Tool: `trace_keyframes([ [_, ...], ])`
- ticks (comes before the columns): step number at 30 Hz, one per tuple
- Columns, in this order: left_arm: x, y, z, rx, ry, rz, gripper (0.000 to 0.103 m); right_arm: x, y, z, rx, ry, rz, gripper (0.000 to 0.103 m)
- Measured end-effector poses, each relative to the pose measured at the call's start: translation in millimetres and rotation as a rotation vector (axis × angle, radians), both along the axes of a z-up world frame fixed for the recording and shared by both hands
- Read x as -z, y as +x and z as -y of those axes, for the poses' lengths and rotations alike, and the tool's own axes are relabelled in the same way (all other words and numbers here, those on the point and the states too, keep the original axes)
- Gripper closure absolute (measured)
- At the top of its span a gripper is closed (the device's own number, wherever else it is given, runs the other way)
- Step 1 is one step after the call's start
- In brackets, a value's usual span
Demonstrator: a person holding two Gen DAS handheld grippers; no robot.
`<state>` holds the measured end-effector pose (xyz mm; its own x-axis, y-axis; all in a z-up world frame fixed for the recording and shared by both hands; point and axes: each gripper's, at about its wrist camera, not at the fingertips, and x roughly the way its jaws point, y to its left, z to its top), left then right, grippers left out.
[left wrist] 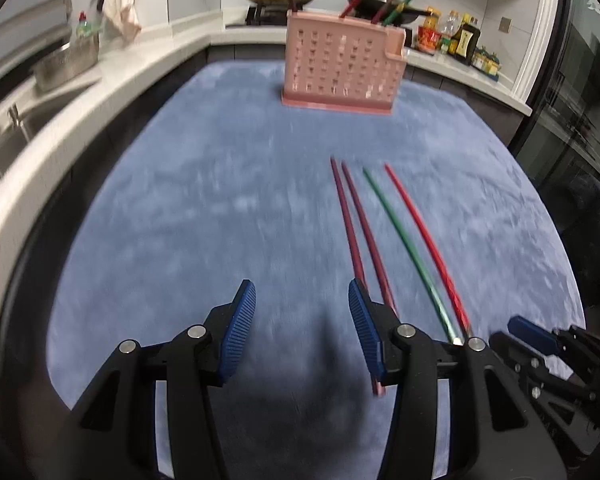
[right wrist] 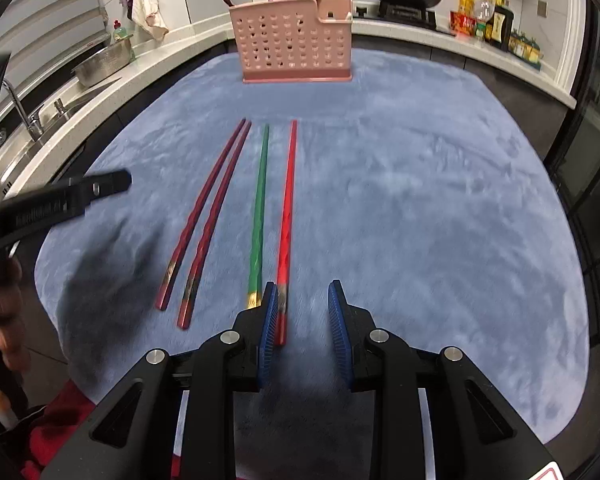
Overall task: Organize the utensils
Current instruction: 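Move both open tools back over the remaining chopsticks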
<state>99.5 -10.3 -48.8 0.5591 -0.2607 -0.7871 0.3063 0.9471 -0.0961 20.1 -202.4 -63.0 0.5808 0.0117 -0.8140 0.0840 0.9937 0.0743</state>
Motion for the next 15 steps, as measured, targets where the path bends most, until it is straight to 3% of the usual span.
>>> trace_keyframes([
  [15, 28, -20, 0, 0.014, 0.015, -0.071, 0.052, 17, 6, 0, 0.012, 0.045, -0.031, 0.076],
])
